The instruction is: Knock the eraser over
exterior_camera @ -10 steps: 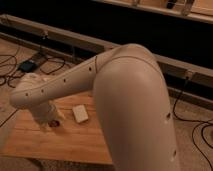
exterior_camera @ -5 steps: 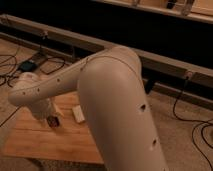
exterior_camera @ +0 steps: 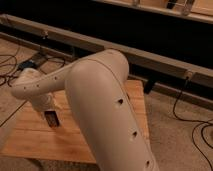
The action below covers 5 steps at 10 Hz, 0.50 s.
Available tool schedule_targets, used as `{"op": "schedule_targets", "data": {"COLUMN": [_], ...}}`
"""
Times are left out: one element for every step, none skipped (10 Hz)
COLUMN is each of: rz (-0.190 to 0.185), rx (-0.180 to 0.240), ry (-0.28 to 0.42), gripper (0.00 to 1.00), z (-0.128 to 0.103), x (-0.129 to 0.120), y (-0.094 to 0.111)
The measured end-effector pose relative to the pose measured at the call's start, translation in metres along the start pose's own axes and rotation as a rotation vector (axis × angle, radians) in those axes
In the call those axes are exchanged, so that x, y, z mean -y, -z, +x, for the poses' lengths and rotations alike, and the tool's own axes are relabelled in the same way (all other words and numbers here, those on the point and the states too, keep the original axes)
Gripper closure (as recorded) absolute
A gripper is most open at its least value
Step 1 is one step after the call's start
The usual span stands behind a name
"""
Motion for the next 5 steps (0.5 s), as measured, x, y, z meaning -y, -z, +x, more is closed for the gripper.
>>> {"op": "schedule_targets", "data": {"rz": [-0.007, -0.011, -0.012, -0.012, -0.025], "rx": [0.011, 0.021, 0.029, 0.033, 0.04], "ry": [-0.021, -0.036, -0.057, -0.079, -0.098], "gripper": [0.35, 0.35, 0.35, 0.35, 0.35], "z": [-0.01, -0.016, -0.022, -0.025, -0.028], "x": [0.005, 0.009, 0.016, 0.024, 0.029], "y": [0.002, 0.003, 0.004, 0.004, 0.008]}}
